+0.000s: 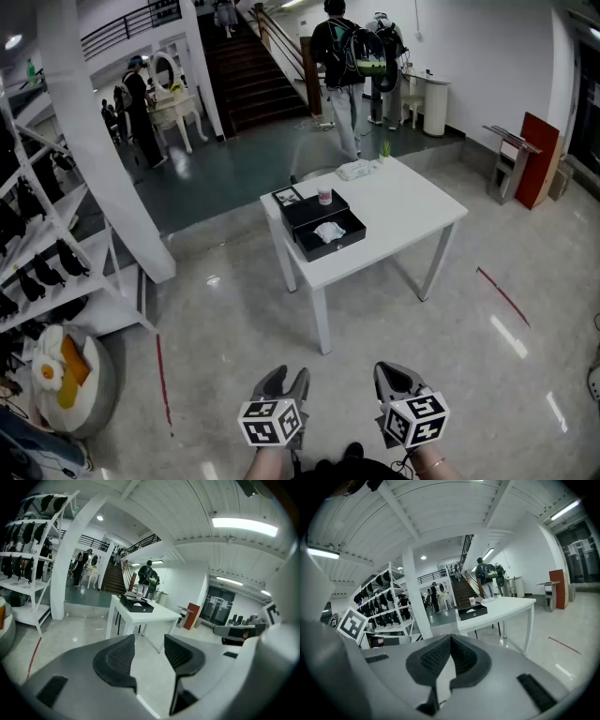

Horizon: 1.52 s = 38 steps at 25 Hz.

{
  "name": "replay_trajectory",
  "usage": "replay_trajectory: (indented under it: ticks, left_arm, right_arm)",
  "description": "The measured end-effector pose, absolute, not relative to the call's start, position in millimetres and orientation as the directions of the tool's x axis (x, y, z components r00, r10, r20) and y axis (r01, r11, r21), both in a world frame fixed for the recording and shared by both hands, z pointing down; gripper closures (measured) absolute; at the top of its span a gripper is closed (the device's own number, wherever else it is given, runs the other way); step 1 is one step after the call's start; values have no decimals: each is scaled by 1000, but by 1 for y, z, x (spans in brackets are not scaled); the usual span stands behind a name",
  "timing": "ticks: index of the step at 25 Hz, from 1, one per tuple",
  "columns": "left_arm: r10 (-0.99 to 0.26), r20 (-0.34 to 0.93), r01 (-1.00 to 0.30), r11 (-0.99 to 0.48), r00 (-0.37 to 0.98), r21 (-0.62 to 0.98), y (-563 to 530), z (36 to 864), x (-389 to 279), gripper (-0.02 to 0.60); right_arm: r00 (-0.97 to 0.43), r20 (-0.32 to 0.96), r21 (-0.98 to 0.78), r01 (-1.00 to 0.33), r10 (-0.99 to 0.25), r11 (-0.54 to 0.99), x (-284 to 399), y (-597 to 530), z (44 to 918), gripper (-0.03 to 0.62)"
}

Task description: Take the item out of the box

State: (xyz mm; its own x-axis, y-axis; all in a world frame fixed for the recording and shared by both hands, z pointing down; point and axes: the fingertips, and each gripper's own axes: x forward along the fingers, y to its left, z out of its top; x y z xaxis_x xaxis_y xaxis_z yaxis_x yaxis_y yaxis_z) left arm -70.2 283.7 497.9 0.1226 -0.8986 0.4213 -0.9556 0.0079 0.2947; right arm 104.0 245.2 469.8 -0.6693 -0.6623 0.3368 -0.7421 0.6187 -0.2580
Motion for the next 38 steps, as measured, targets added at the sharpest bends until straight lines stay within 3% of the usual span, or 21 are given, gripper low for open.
replay_trajectory:
  ticks: [38]
  left_arm:
    - [-922, 377, -974, -2, 90, 228, 227, 489, -46, 389]
  right_arm:
    - [-677, 292, -280, -735, -675, 617, 131, 190, 476, 591]
